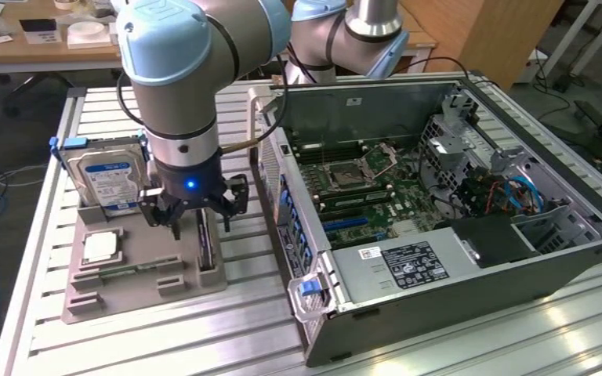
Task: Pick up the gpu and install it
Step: 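Pick up the gpu and move the gpu toward the slot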
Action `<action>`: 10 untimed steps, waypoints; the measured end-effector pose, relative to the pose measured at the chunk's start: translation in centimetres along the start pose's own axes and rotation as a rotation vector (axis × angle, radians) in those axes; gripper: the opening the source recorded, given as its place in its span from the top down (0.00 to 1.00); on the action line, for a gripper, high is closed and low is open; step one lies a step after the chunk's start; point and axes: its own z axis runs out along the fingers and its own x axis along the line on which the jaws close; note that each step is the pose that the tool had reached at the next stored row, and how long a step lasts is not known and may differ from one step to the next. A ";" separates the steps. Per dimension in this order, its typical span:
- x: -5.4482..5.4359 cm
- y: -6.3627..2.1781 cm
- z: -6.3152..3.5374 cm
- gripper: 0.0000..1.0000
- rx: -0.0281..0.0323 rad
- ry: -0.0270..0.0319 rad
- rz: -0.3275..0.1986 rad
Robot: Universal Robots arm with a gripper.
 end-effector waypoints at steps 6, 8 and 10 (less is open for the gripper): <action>0.0 0.00 0.03 0.36 0.0012 0.0000 0.000; 0.0 0.01 0.09 0.42 0.0010 -0.0002 0.000; -0.1 0.01 0.14 0.48 0.0011 0.0000 0.000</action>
